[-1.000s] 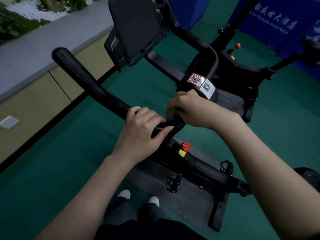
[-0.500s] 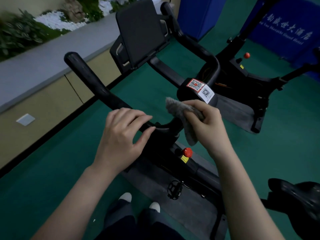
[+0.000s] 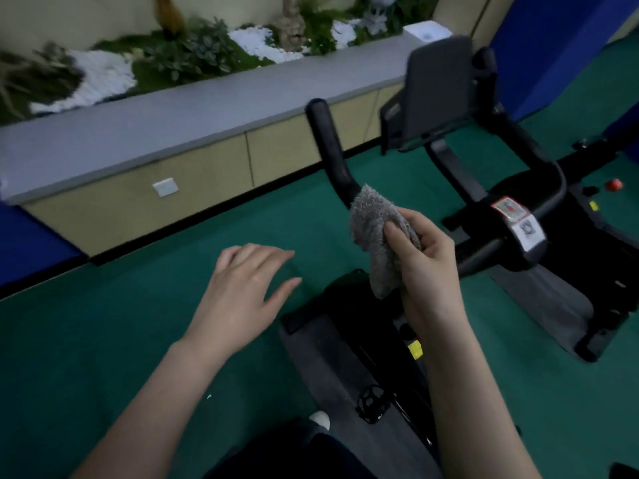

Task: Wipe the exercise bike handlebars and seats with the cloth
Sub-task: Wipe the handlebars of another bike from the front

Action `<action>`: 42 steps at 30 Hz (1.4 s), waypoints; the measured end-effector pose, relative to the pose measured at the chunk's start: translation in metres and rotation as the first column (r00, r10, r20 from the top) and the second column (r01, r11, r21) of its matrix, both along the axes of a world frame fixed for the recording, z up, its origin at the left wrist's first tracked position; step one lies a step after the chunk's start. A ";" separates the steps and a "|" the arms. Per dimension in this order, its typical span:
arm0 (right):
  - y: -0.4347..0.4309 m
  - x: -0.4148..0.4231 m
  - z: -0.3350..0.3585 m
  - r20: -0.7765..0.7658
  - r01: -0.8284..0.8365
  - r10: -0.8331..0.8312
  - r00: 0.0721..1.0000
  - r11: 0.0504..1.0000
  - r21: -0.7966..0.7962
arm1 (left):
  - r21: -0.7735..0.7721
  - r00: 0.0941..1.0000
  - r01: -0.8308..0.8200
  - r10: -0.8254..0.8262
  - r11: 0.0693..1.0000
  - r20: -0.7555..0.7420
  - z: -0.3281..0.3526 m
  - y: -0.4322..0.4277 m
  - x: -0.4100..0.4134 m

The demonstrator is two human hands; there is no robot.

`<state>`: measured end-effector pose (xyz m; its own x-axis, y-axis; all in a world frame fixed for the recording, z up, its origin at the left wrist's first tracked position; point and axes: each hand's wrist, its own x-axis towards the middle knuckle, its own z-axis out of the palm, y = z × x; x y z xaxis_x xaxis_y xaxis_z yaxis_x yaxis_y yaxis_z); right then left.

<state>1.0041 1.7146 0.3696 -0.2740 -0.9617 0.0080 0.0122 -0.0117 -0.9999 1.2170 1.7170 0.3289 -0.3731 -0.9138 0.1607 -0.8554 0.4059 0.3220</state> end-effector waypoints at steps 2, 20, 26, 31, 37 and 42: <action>-0.004 0.025 -0.003 0.027 -0.041 0.041 0.999 0.999 -0.004 | 0.040 0.997 -0.073 0.072 0.997 0.023 -0.003 0.011 0.030; 0.050 0.276 -0.032 0.205 -0.592 0.556 0.805 0.774 0.226 | 0.209 0.732 -0.681 0.662 0.702 0.163 -0.058 0.184 0.244; 0.059 0.327 -0.035 0.241 -0.760 0.721 0.650 0.603 0.245 | 0.222 0.558 -0.824 0.814 0.521 0.160 -0.063 0.236 0.256; 0.069 0.357 -0.040 0.287 -0.874 0.834 0.471 0.398 0.277 | 0.182 0.316 -0.941 0.934 0.286 0.166 -0.056 0.275 0.250; 0.087 0.380 -0.044 0.328 -0.939 0.908 0.260 0.158 0.305 | 0.155 0.004 -0.988 0.989 -0.020 0.150 -0.050 0.328 0.223; 0.117 0.391 -0.045 0.354 -0.943 0.930 0.104 -0.021 0.333 | 0.112 -0.203 -0.969 0.970 -0.218 0.135 -0.045 0.369 0.196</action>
<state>1.3955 1.8315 0.3247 0.8806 -0.2377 -0.4098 -0.3042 0.3796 -0.8737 1.4128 2.0856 0.2840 0.9837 -0.1796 0.0051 -0.1753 -0.9531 0.2466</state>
